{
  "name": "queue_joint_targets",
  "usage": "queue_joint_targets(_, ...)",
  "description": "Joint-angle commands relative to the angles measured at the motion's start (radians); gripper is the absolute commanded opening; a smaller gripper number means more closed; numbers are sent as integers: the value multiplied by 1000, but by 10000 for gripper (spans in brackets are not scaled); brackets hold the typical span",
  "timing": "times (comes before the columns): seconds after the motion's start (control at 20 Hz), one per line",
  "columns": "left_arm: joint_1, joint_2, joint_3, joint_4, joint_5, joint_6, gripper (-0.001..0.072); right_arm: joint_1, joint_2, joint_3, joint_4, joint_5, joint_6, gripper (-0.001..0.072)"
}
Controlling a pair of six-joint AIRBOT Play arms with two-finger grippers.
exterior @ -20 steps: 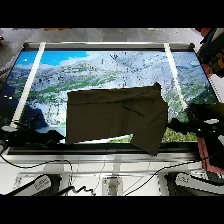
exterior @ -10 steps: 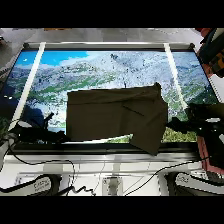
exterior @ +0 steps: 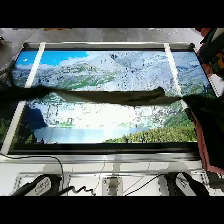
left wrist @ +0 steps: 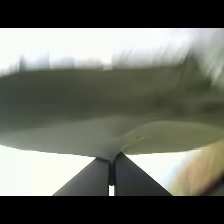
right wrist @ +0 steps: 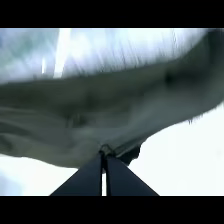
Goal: Fold the clothes and pants, and hang the long-sleeved shirts on hangers.
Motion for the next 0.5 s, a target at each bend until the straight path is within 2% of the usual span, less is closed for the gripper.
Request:
queue_joint_targets(0.0, -1, 177, 204, -136, 159, 6, 17, 0, 196, 181, 135, -76, 2, 10)
queue_joint_targets(0.15, -1, 381, 223, -112, 408, 6, 17, 0, 325, 352, 150, -201, 2, 9)
queue_joint_targets(0.25, -1, 510, 223, -15, 550, 6, 18, 0, 389, 441, 147, -248, 2, 10)
queue_joint_targets(0.35, -1, 612, 223, 130, 644, 6, 17, 0, 439, 502, 143, -279, 2, 10)
queue_joint_targets(0.45, -1, 678, 223, 248, 682, 6, 17, 0, 465, 526, 143, -314, 2, 9)
